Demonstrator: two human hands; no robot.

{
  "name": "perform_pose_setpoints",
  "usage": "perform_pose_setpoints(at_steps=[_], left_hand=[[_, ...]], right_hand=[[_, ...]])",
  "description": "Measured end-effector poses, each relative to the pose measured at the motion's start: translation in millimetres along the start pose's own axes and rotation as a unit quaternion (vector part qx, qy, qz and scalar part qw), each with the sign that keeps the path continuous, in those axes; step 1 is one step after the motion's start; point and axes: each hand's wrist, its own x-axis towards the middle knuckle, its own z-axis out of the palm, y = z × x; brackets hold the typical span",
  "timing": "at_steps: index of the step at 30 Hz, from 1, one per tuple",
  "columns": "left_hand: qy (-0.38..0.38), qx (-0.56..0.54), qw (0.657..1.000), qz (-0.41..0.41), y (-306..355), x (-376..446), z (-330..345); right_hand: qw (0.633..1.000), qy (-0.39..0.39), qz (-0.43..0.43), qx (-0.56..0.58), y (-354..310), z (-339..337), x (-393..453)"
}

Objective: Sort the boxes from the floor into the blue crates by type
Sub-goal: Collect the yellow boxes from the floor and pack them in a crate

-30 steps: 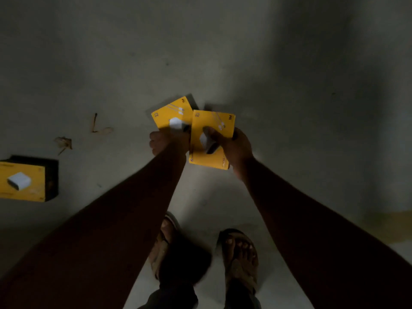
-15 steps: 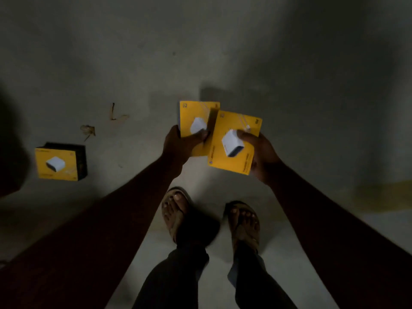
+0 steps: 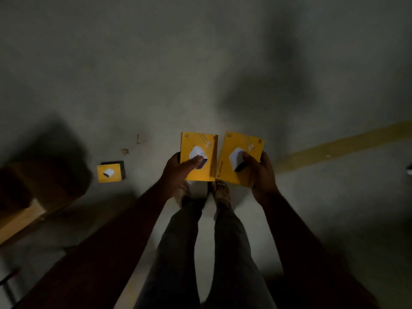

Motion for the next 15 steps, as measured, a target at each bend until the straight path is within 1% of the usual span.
perform_pose_setpoints(at_steps=[3, 6, 8, 10, 12, 13, 15], left_hand=[[-0.045, 0.017, 0.999, 0.013, 44.1, -62.3, 29.7], [-0.082, 0.074, 0.993, 0.042, 81.9, -115.2, 73.7], [-0.095, 0.11, 0.988, 0.055, 96.2, -139.2, 107.8], [-0.098, 0.134, 0.984, 0.07, 104.6, -153.3, 148.1], [-0.116, 0.158, 0.977, 0.088, 111.7, -164.3, 194.2], [-0.127, 0.17, 0.972, 0.101, 115.8, -169.9, 220.6], [-0.149, 0.183, 0.965, 0.117, 122.7, -182.6, 274.0]], right_hand=[[0.999, 0.036, -0.006, 0.028, -36.0, -33.6, -79.2], [0.995, 0.076, -0.019, 0.055, -59.4, -75.9, -143.9], [0.994, 0.078, -0.032, 0.07, -70.9, -111.3, -178.1], [0.991, 0.07, -0.051, 0.1, -79.6, -155.3, -205.9], [0.987, 0.068, -0.073, 0.127, -86.9, -201.5, -231.0], [0.984, 0.073, -0.085, 0.14, -89.6, -226.3, -242.6], [0.974, 0.113, -0.103, 0.169, -92.8, -275.0, -264.7]])
